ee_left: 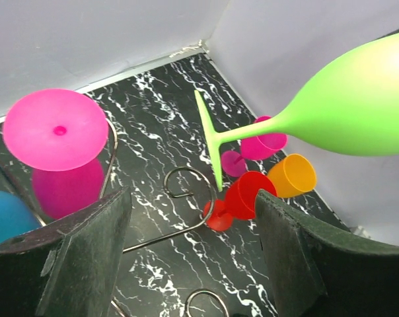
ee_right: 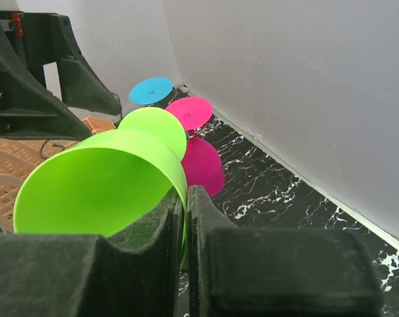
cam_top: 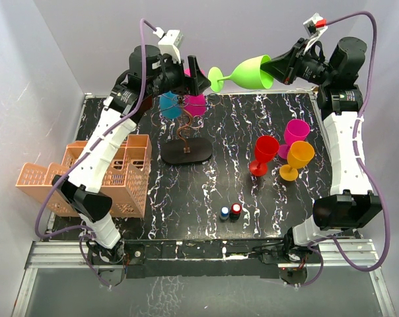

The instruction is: Place the wine glass upside down on the wine glass rack

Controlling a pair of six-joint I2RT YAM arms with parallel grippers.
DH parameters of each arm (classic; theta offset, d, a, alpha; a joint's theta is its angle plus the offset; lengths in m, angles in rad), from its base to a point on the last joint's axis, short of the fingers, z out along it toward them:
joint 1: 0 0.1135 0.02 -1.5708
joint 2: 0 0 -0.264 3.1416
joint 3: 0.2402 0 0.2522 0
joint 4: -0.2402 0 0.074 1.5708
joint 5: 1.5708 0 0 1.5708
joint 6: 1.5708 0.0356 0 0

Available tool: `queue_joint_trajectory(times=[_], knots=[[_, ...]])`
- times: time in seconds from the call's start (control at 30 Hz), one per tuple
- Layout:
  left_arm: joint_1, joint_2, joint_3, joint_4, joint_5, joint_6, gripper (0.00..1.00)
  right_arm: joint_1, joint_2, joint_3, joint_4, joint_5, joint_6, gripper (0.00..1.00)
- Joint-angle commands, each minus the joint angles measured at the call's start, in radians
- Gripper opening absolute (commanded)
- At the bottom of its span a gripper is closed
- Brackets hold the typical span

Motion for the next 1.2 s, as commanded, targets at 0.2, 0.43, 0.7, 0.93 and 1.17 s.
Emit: queue_joint_trajectory(times=[0.2,0.43,0.7,0.93,1.17], knots=[[0.000,-0.014,-0.004,0.071,0.102,-0.095,0.65,0.000,-0.042,-0.008,0.074,-0.050,0.018,0.08],[0.000,0.005,-0.003,0.089,0.133,-0.128,0.47,0.001,-0.043,-0.013,0.079,-0.078,0.016,0.08],[-0.001,0.014,-0.008,0.098,0.143,-0.144,0.37,0.001,-0.044,-0.016,0.087,-0.096,0.018,0.08],[0.000,0.013,-0.033,0.101,0.156,-0.164,0.33,0.001,-0.046,-0.023,0.080,-0.090,-0.003,0.08],[0.000,0.016,-0.046,0.101,0.161,-0.175,0.32,0.001,-0.046,-0.022,0.080,-0.093,-0.007,0.08]])
